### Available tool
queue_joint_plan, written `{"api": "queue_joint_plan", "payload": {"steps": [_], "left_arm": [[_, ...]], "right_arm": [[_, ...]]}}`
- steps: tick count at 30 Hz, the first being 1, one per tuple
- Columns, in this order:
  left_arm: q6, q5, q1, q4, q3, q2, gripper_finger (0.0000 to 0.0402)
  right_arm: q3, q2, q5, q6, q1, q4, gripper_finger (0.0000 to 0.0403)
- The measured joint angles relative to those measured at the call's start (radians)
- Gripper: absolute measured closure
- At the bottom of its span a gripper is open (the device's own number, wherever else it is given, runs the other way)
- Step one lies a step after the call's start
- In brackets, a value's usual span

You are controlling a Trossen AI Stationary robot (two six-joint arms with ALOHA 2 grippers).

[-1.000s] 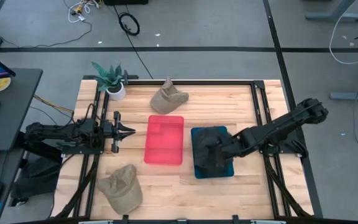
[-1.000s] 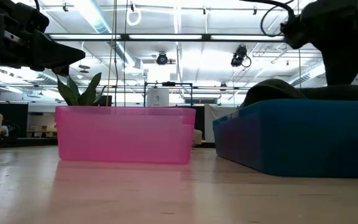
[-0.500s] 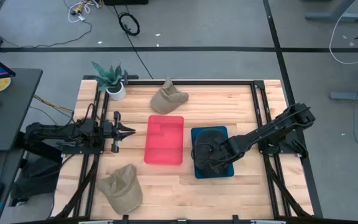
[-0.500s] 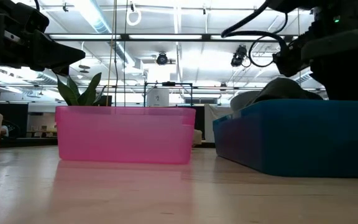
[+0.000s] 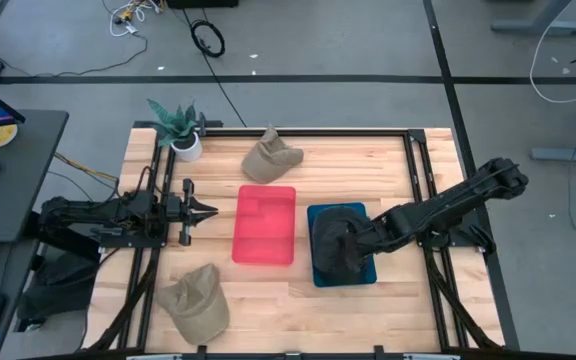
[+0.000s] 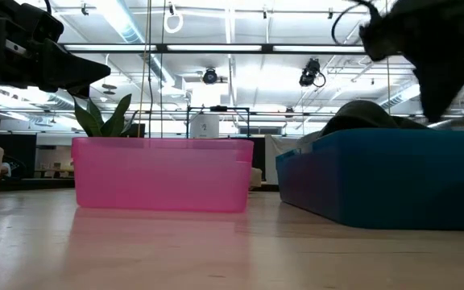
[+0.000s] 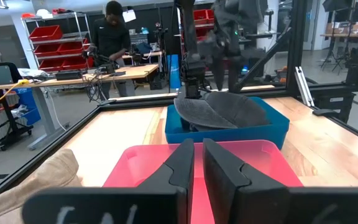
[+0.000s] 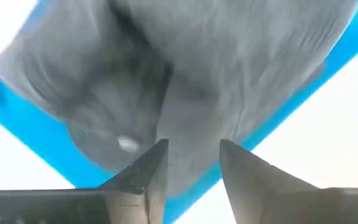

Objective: Pick & Place hat
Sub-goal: Put the gray cap into the blue bin

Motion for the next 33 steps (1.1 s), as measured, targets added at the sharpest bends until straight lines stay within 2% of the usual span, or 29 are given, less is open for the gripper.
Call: {"api": "queue_joint_plan", "payload": {"steps": [5, 8, 12, 16, 22, 27, 33], "left_arm": [[0.0, 0.0, 0.0, 0.0, 0.0, 0.0, 0.0362], [0.0, 0.0, 0.0, 0.0, 0.0, 0.0, 0.0362], [0.0, 0.0, 0.0, 0.0, 0.0, 0.0, 0.0362], [0.0, 0.0, 0.0, 0.0, 0.0, 0.0, 0.0362], [0.0, 0.0, 0.0, 0.0, 0.0, 0.0, 0.0362], [0.0, 0.0, 0.0, 0.0, 0.0, 0.0, 0.0362], [0.0, 0.0, 0.0, 0.0, 0.0, 0.0, 0.0362]], "right_arm": [[0.0, -0.047, 0.18, -0.126, -0.03, 0.118, 0.0258], [0.0, -0.031, 0.223, -0.238, -0.07, 0.239, 0.0258], [0.0, 0.04, 0.205, -0.286, -0.141, 0.278, 0.0261], [0.0, 0.131, 0.14, -0.29, -0.201, 0.247, 0.0271], [0.004, 0.216, 0.106, -0.314, -0.229, 0.269, 0.0287], [0.001, 0.197, 0.103, -0.314, -0.227, 0.279, 0.0297], [-0.001, 0.095, 0.099, -0.303, -0.2, 0.258, 0.0308]]}}
